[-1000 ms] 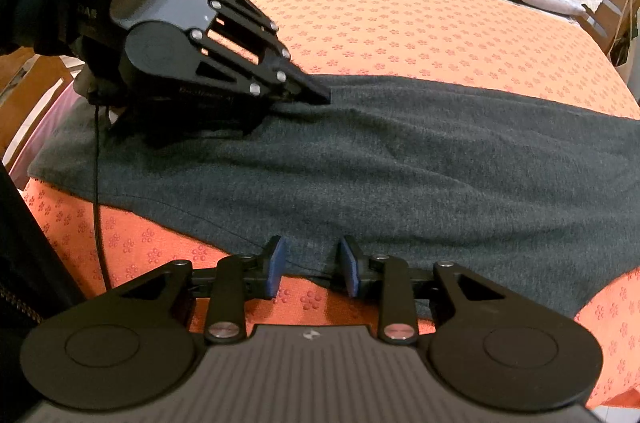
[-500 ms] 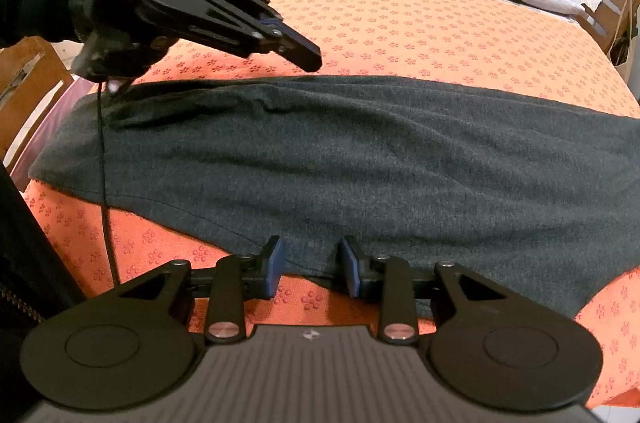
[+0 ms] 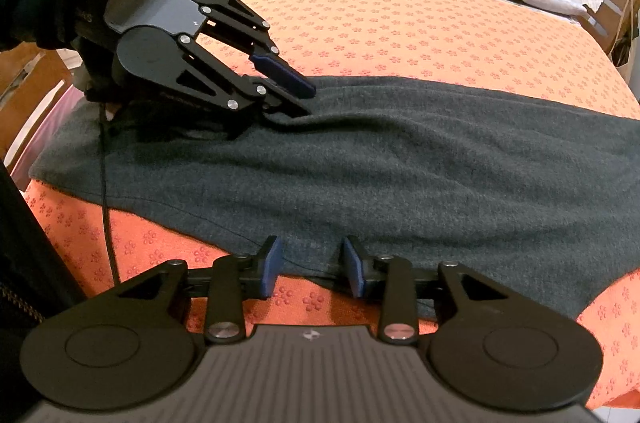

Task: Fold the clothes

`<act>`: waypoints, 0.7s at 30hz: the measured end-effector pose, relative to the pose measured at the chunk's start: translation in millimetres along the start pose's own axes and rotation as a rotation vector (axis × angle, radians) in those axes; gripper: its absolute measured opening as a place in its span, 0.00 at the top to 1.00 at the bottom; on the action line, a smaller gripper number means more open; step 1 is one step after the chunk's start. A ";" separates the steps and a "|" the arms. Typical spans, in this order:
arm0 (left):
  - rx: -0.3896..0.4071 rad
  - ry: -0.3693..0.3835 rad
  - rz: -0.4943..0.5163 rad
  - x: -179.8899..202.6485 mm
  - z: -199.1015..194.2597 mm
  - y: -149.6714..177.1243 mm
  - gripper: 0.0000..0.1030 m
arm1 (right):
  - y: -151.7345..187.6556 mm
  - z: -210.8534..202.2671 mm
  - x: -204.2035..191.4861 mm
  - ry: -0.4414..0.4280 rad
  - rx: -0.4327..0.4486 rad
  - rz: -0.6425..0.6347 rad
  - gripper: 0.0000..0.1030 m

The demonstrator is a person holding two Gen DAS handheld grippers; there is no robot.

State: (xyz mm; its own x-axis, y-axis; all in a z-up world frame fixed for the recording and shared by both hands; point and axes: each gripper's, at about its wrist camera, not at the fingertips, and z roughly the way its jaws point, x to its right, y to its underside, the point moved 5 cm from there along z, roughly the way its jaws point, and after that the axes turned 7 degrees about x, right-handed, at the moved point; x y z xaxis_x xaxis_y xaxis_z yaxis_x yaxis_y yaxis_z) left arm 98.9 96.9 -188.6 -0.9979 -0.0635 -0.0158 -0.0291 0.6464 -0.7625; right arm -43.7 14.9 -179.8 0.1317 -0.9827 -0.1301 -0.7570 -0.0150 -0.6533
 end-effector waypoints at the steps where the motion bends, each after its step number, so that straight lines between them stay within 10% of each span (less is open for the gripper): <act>1: 0.001 0.003 -0.006 0.4 0.2 0.0 0.87 | 0.2 0.1 -0.1 0.000 0.000 0.000 0.60; 21: 0.056 -0.004 -0.302 -32.4 -14.0 -10.3 0.97 | 0.1 1.6 -2.3 0.005 -0.005 -0.004 0.58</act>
State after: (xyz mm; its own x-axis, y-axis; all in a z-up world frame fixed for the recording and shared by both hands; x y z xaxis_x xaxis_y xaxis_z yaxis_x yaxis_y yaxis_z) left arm 130.7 102.9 -171.2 -0.9443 -0.2497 0.2144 -0.3210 0.5551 -0.7673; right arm -43.0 17.5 -180.7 0.1315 -0.9836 -0.1231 -0.7593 -0.0201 -0.6504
